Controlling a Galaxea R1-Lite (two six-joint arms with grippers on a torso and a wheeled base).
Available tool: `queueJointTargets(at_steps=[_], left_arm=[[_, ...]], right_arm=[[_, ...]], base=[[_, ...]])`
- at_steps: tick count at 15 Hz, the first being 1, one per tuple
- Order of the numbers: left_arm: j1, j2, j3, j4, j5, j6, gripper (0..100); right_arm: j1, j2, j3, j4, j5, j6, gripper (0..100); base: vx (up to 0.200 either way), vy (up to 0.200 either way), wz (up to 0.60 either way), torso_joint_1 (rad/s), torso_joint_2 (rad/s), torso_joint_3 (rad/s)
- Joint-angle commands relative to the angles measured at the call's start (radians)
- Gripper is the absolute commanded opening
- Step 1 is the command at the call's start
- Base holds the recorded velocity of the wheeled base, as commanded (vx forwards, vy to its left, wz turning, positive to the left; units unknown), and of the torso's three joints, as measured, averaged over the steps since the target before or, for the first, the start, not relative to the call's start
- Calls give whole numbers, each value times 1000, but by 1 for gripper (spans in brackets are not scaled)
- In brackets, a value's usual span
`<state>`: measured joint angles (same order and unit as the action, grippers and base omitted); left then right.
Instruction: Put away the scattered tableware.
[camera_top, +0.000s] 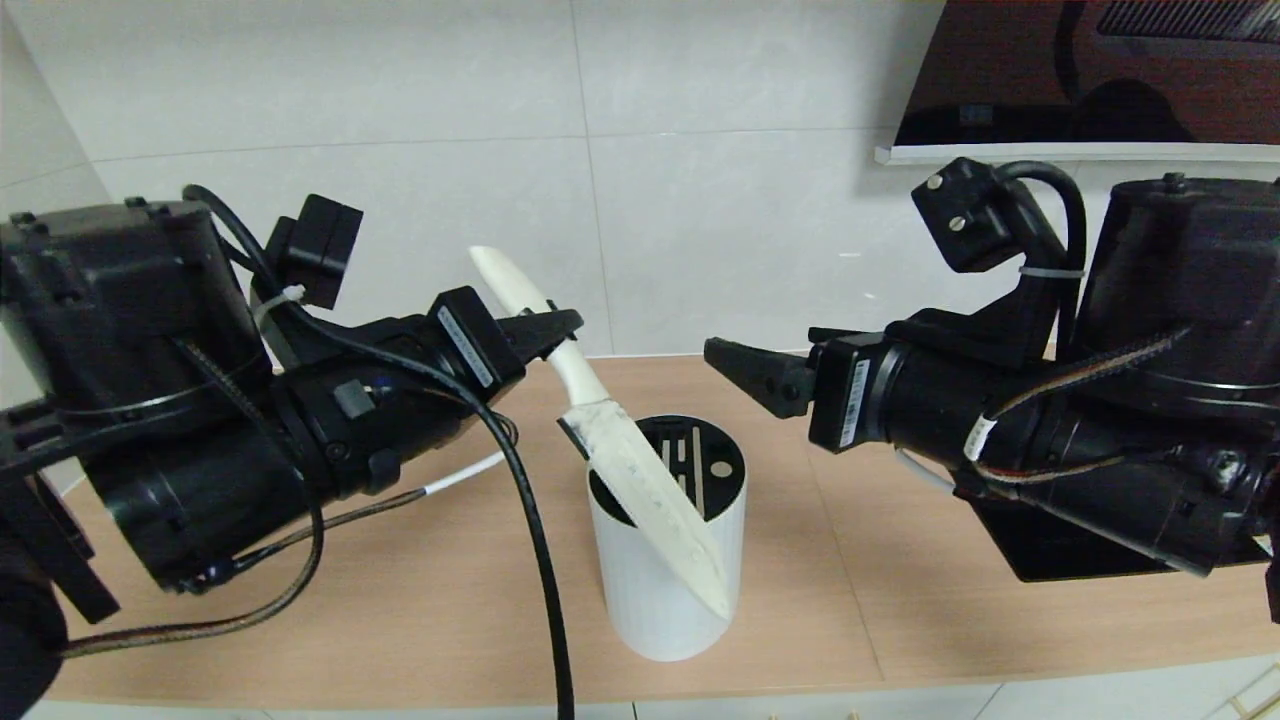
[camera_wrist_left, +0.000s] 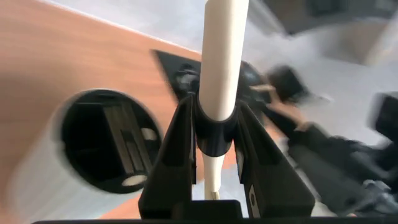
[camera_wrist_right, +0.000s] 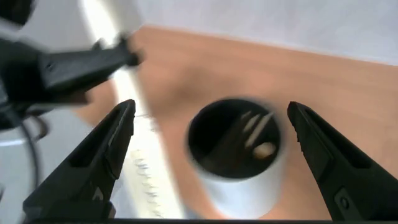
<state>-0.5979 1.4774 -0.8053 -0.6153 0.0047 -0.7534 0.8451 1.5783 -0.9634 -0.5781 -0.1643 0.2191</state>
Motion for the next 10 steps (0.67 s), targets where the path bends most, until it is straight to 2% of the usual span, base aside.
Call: queueJointTargets(at_steps=[1, 2, 4, 5, 7, 9, 10], left_arm=[[1, -34, -84, 72, 37, 34, 0], [0, -40, -153, 155, 70, 86, 0], [-13, -32, -227, 244, 112, 166, 0], [-33, -31, -261, 292, 167, 218, 0], [-83, -19, -272, 289, 273, 264, 0], [-138, 4, -270, 276, 437, 342, 0], [-174, 23, -255, 229, 511, 384, 0]], right_arm=[[-20, -23, -6, 0, 0, -1, 100], [-44, -23, -11, 0, 0, -1, 100], [-63, -21, -17, 0, 2, -1, 100], [-67, -18, -15, 0, 2, -3, 100], [-70, -12, -14, 0, 2, -3, 100], [-70, 6, -14, 0, 2, -1, 100], [-70, 17, -15, 0, 2, -1, 100]], base=[[0, 0, 0, 0, 0, 0], [0, 0, 0, 0, 0, 0], [0, 0, 0, 0, 0, 0], [0, 0, 0, 0, 0, 0], [0, 0, 0, 0, 0, 0], [0, 0, 0, 0, 0, 0], [0, 0, 0, 0, 0, 0]])
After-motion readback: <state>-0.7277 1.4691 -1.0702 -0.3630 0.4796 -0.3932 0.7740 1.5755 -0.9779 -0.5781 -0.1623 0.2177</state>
